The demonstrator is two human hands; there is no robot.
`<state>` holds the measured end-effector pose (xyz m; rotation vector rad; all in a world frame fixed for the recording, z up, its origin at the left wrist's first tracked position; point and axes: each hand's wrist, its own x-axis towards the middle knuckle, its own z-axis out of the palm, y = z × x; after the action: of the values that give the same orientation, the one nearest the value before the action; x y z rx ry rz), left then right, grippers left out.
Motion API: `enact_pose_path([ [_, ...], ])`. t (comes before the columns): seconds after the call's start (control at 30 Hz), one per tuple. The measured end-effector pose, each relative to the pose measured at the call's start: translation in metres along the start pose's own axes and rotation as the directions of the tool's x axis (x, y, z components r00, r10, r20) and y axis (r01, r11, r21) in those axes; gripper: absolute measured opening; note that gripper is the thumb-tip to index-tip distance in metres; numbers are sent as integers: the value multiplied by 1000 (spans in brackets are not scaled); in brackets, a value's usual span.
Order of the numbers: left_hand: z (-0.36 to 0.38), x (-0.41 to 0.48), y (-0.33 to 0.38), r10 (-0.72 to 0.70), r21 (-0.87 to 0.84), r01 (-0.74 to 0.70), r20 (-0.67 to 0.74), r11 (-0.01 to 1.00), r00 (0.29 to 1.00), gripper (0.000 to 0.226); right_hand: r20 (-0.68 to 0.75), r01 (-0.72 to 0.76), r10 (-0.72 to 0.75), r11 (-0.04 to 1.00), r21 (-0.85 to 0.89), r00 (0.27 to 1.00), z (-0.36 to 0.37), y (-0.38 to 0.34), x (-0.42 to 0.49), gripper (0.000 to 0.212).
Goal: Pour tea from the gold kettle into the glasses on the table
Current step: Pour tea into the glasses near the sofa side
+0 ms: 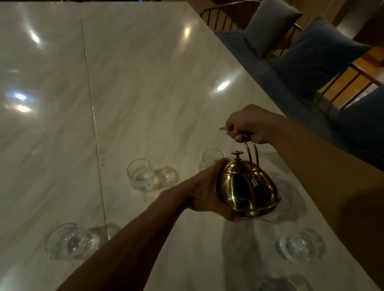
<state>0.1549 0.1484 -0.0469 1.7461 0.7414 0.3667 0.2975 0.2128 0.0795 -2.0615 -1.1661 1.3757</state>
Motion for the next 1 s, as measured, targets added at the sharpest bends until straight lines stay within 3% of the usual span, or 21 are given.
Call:
enact_pose_path([
  [0.57, -2, 0, 1, -15, -8, 15, 10, 1000, 1000, 110, -14, -7, 6, 997, -72, 1000, 4, -7, -2, 14],
  [1.0, -1, 2, 4, 30, 85, -31, 13, 996, 999, 114, -42, 11, -12, 1000, -23, 999, -3, 0, -12, 14],
])
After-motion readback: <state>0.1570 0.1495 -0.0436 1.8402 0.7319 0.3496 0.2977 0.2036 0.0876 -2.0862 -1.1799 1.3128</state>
